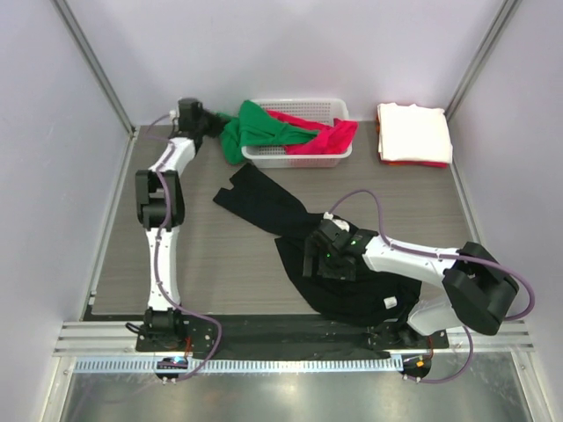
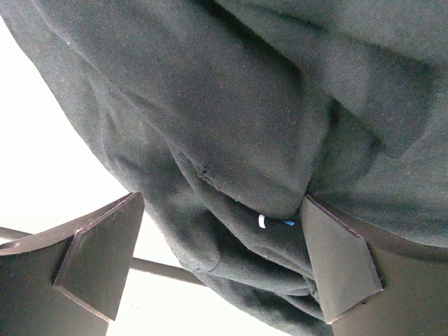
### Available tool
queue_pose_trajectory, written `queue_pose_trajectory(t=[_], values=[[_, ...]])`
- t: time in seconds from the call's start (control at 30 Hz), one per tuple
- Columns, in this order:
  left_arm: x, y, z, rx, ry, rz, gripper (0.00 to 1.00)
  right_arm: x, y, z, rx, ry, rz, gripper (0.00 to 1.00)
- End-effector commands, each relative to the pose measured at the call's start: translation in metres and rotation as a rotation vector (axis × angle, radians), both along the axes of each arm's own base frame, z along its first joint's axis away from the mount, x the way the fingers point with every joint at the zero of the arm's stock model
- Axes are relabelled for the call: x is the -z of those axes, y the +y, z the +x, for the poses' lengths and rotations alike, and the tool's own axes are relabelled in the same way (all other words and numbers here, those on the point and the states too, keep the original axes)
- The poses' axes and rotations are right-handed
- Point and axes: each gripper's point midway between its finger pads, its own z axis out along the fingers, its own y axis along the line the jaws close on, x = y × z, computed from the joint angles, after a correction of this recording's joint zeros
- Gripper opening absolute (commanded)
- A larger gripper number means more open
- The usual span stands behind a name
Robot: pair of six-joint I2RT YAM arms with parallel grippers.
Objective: Fold and stack the t-shirts
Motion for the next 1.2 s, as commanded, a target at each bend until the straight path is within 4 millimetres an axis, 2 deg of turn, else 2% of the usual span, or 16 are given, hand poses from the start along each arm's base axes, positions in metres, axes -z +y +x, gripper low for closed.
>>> queue_pose_trajectory(t=[0.0,0.1,0.17,0.27,0.4,0.47,0.5,0.53,0.6,0.83,0.87,0.93,0.97,1.03,1.1,1.17], values=[[-0.244,-0.109,0.015,0.130,-0.577,-0.096,0.00,0.032,-0.010,-0.017,-0.017,0.065,-0.045,1.00],[-0.325,-0.162,-0.004,0.151,-0.778,-0.146,0.00,0.026,-0.008,-0.016,-0.012,0.051,-0.024,1.00],[-0.343,-0.194,-0.017,0.156,-0.831,-0.181,0.00,0.022,-0.007,-0.014,-0.010,0.035,-0.010,1.00],[-0.325,-0.225,-0.024,0.171,-0.790,-0.199,0.00,0.018,-0.005,-0.013,-0.006,0.025,0.004,1.00],[-0.263,-0.273,-0.030,0.297,-0.655,-0.203,0.03,0.015,-0.004,-0.011,-0.005,0.017,0.012,1.00],[-0.212,-0.288,-0.030,0.351,-0.524,-0.192,0.28,0.013,-0.003,-0.012,-0.006,0.018,0.019,1.00],[-0.198,-0.290,-0.030,0.364,-0.483,-0.197,0.82,0.012,-0.002,-0.012,-0.004,0.018,0.025,1.00],[-0.182,-0.288,-0.029,0.371,-0.441,-0.191,0.99,0.010,-0.002,-0.012,-0.006,0.015,0.031,1.00],[-0.158,-0.279,-0.034,0.404,-0.351,-0.157,1.00,0.007,-0.002,-0.013,-0.003,0.014,0.042,1.00],[-0.224,-0.200,-0.055,0.390,-0.388,0.066,1.00,-0.025,-0.002,0.000,-0.013,-0.063,0.036,1.00],[-0.253,-0.186,-0.068,0.386,-0.417,0.098,1.00,-0.040,0.001,0.006,-0.015,-0.093,0.050,1.00],[-0.237,-0.148,-0.078,0.360,-0.333,0.221,1.00,-0.057,-0.003,0.017,-0.013,-0.155,0.028,1.00],[-0.266,-0.132,-0.098,0.340,-0.358,0.258,1.00,-0.075,-0.003,0.025,-0.002,-0.195,0.028,1.00],[-0.232,-0.094,-0.115,0.297,-0.241,0.383,1.00,-0.095,-0.014,0.040,0.032,-0.267,-0.001,1.00],[-0.244,-0.065,-0.140,0.256,-0.230,0.445,1.00,-0.120,-0.023,0.049,0.071,-0.324,0.009,1.00],[-0.197,-0.048,-0.162,0.269,-0.113,0.491,1.00,-0.132,-0.052,0.065,0.176,-0.360,-0.037,1.00]])
